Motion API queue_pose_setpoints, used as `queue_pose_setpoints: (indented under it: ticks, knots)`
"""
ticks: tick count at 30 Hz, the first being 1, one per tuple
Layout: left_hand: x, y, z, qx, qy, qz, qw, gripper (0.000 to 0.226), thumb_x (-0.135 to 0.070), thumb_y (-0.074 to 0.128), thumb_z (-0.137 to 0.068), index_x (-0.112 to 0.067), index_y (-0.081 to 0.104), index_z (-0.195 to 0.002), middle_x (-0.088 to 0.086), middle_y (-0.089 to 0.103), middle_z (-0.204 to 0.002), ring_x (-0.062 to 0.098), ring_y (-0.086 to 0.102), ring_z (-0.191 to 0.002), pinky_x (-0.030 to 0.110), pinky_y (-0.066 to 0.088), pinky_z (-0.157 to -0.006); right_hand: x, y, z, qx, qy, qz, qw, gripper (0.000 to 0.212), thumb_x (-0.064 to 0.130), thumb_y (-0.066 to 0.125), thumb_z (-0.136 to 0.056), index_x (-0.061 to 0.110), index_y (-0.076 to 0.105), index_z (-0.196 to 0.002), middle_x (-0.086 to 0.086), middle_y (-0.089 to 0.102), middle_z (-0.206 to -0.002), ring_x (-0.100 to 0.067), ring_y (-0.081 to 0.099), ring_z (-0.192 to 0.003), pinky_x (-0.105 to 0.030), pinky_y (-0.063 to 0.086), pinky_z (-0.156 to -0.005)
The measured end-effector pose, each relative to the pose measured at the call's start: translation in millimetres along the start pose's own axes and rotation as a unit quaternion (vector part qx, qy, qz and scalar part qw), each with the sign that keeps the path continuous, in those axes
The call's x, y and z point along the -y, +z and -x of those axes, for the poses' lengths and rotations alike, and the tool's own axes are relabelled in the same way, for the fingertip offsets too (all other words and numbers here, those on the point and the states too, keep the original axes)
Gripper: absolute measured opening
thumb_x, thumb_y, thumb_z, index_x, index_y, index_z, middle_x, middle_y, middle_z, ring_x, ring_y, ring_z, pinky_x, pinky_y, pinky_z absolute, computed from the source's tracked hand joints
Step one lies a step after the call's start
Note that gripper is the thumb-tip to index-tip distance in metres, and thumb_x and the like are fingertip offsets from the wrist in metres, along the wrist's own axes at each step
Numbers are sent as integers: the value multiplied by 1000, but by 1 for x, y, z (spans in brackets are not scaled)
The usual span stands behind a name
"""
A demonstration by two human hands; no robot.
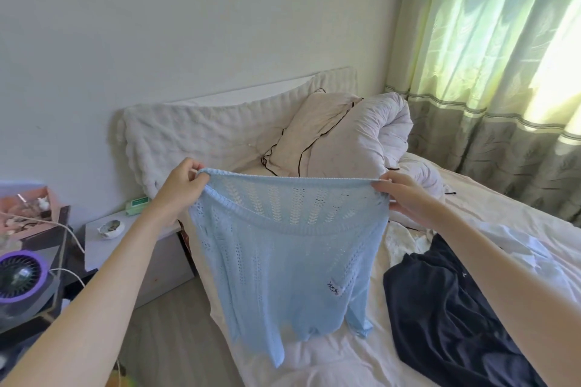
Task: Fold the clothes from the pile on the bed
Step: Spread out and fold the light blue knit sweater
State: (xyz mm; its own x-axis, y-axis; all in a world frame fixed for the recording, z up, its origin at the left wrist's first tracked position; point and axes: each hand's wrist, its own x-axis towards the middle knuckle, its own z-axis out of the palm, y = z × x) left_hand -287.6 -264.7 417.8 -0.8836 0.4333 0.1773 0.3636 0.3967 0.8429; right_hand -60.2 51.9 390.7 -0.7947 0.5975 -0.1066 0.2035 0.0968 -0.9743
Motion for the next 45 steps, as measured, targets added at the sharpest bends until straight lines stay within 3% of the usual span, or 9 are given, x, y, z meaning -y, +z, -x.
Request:
queue_pose_setpoints:
  ticks: [4, 10, 16, 22, 26, 29, 32, 40, 45]
  knots:
    - [5, -1, 3, -2, -16, 12, 1000, 4, -17, 49, -93, -14, 49, -96, 4, 51, -80, 19, 43, -69, 30, 32, -59, -2, 0, 8, -22, -77, 148, 986, 18, 21, 57, -93, 10, 49, -81, -5, 45, -76, -21, 42, -74, -35, 34, -69]
    - [14, 3, 13, -10, -22, 31, 999, 12, -20, 48, -93, -26, 47, -82, 3, 45, -78, 15, 39, -70, 32, 32, -65, -11, 2, 23, -19, -111, 301, 947, 24, 34, 50, -96, 14, 42, -86, -1, 49, -74, -14, 40, -64, -29, 33, -57]
    - [23, -2, 22, 17, -20, 0, 1000, 14, -17, 53, -91, -23, 50, -79, 4, 41, -73, 13, 36, -64, 28, 25, -58, -16, -10, 33, 84, -1, 26, 996, 50, 61, 60, -77, 15, 66, -96, -3, 67, -93, -13, 66, -83, -20, 49, -69]
    - [33, -13, 35, 108, -35, -9, 993, 9, -28, 69, -84, -26, 61, -88, 1, 55, -83, 15, 49, -81, 27, 35, -70, -18, -25, 30, 124, 25, -19, 992, 27, 3, 45, -95, 4, 72, -102, -13, 71, -103, -21, 69, -92, -26, 56, -74]
    - [42, -16, 49, 235, -67, 68, 967, 32, -41, 76, -68, -28, 71, -97, 1, 71, -103, 15, 66, -96, 23, 52, -80, -20, -28, 39, 149, -13, 103, 983, 18, 8, 58, -92, 14, 72, -102, -2, 74, -95, -9, 68, -87, -14, 51, -70]
    - [51, -8, 57, 298, -97, 143, 939, 15, -21, 71, -78, -26, 76, -92, 3, 72, -105, 14, 68, -96, 20, 53, -74, -33, -21, 35, 36, -54, 292, 954, 7, 15, 69, -85, 17, 65, -79, 2, 60, -72, -11, 54, -67, -16, 38, -58]
    - [69, 10, 69, 235, -89, 68, 966, 25, -4, 60, -88, -25, 73, -90, 1, 71, -103, 12, 65, -94, 20, 49, -77, -55, -13, 32, -60, -63, 329, 940, 22, 21, 71, -83, 13, 54, -71, 4, 46, -63, -10, 41, -59, -23, 28, -53]
    - [84, 30, 101, 4, 39, -180, 983, 15, -29, 49, -97, -18, 49, -87, -9, 53, -71, 7, 47, -65, 29, 33, -57, -76, 7, 59, -176, -165, 383, 892, 35, 31, 63, -89, 2, 55, -70, -3, 49, -65, -21, 44, -62, -33, 32, -58]
    - [86, 23, 125, -95, 40, -146, 984, 31, -41, 51, -94, -16, 49, -74, 0, 54, -63, 13, 49, -60, 27, 37, -55, -66, 16, 86, -172, -2, 49, 984, 42, 35, 72, -81, -6, 62, -86, -13, 57, -76, -23, 52, -69, -35, 44, -67]
